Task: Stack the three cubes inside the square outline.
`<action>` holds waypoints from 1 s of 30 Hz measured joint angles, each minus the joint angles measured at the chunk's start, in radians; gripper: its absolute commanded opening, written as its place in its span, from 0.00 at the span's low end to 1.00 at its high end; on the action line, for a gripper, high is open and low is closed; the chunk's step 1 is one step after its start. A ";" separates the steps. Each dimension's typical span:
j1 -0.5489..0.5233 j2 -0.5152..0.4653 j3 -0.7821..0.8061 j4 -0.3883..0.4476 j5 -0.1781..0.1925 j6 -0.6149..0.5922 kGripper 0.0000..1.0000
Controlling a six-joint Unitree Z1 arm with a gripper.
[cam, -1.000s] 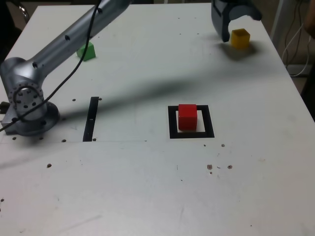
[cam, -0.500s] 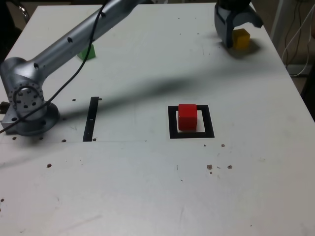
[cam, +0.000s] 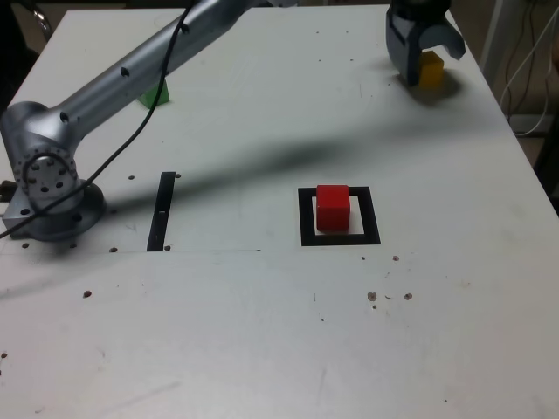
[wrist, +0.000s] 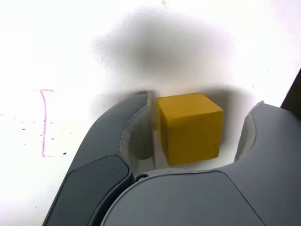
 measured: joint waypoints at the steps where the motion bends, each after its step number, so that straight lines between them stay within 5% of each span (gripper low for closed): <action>1: -0.001 0.000 0.000 -0.001 0.000 0.000 0.32; 30: -0.001 -0.016 -0.002 0.028 -0.010 0.001 0.30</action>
